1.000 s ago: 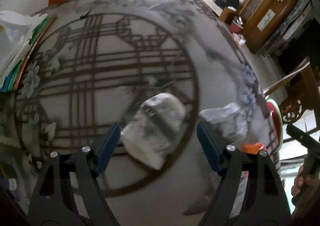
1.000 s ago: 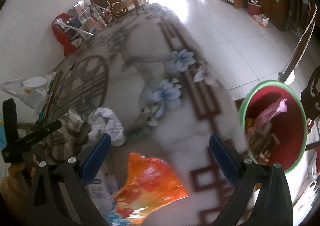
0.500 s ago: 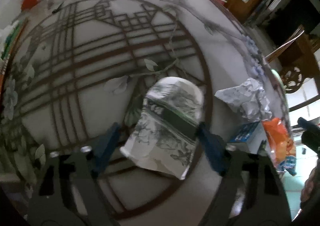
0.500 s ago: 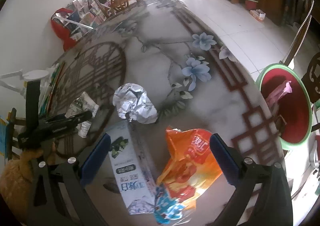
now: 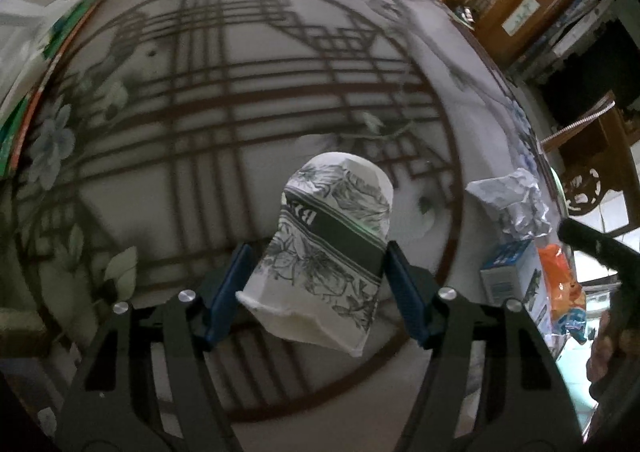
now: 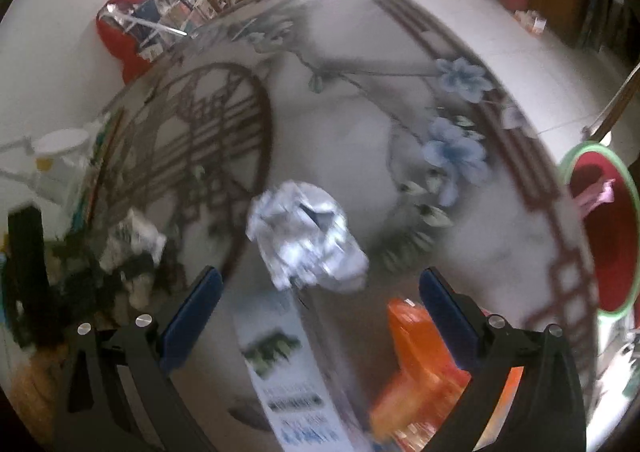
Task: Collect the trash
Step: 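Grasp the white paper cup with the left tool while the right tool grasps the crumpled foil, then carry the paper cup and crumpled foil to the red bucket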
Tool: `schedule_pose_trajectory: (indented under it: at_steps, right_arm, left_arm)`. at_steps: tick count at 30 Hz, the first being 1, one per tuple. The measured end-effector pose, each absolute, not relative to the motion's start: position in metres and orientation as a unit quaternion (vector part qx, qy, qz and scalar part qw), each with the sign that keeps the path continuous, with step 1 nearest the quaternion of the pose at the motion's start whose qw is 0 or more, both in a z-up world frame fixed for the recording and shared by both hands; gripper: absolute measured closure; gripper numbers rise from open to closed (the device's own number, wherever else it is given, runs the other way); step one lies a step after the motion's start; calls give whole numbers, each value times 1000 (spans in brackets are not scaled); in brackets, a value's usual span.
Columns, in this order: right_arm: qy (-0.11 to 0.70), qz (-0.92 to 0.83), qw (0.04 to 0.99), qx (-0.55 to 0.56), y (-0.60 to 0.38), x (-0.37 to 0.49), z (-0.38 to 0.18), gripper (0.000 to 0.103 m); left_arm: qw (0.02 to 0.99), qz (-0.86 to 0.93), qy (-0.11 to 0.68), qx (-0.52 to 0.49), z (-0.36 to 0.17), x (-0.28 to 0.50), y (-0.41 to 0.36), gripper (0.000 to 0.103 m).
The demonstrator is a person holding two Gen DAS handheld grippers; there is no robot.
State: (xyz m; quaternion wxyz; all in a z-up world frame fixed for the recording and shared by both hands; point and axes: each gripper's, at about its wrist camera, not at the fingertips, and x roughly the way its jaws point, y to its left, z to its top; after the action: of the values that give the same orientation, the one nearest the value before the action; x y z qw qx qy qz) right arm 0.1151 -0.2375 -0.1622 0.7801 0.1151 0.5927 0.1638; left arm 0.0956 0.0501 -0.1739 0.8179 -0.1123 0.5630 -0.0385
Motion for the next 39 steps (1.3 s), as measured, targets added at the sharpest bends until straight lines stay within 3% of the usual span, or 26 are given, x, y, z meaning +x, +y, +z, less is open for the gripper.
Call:
schedule_pose_trajectory:
  at_steps: [13, 16, 18, 39]
  right_arm:
    - [606, 184, 769, 89, -200, 145, -183, 10]
    - [606, 189, 768, 91, -198, 145, -185, 23]
    - [603, 189, 771, 86, -197, 145, -183, 45]
    - [513, 201, 827, 116, -226, 112, -103, 47]
  left_arm:
    - [817, -16, 561, -136, -175, 91, 70, 37]
    - [818, -15, 557, -142, -173, 91, 74, 37]
    - [820, -14, 553, -143, -172, 91, 75, 37]
    - [865, -49, 478, -146, -102, 78, 46, 38]
